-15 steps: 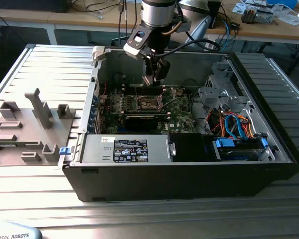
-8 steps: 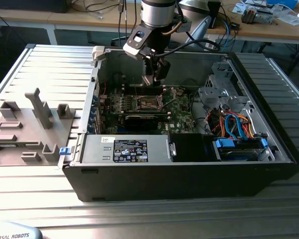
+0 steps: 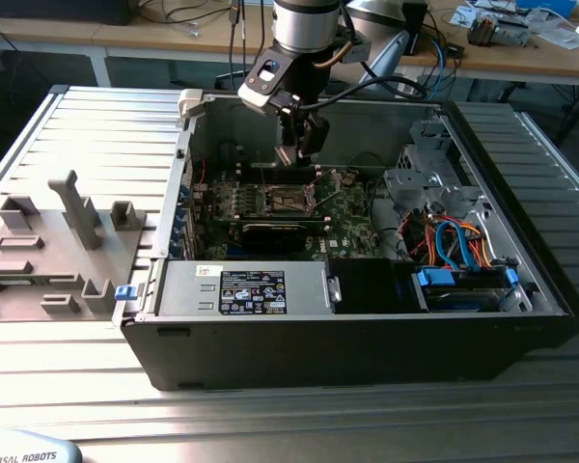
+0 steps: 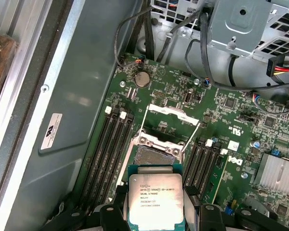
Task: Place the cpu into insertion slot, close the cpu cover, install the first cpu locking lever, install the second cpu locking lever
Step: 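Place the cpu into insertion slot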
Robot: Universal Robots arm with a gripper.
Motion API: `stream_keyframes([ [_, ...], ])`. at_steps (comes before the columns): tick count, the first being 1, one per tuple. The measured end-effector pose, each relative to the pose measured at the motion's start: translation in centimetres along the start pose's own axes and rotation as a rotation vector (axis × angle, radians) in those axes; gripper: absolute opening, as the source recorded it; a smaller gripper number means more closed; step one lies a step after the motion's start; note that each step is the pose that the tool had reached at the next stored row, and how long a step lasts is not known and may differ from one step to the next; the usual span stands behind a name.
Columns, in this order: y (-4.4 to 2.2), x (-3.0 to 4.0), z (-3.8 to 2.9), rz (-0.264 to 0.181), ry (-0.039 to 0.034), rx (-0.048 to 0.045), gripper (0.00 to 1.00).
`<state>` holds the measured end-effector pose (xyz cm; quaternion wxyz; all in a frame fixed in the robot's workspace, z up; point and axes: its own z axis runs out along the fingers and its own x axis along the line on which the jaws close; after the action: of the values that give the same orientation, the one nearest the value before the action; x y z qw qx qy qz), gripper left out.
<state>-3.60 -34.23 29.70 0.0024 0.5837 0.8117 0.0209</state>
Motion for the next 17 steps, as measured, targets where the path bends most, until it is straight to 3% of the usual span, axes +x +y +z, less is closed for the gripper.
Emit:
stream_keyframes([
  [17, 0.0, 0.0, 0.0, 0.023, -0.0009, -0.0004, 0.54],
])
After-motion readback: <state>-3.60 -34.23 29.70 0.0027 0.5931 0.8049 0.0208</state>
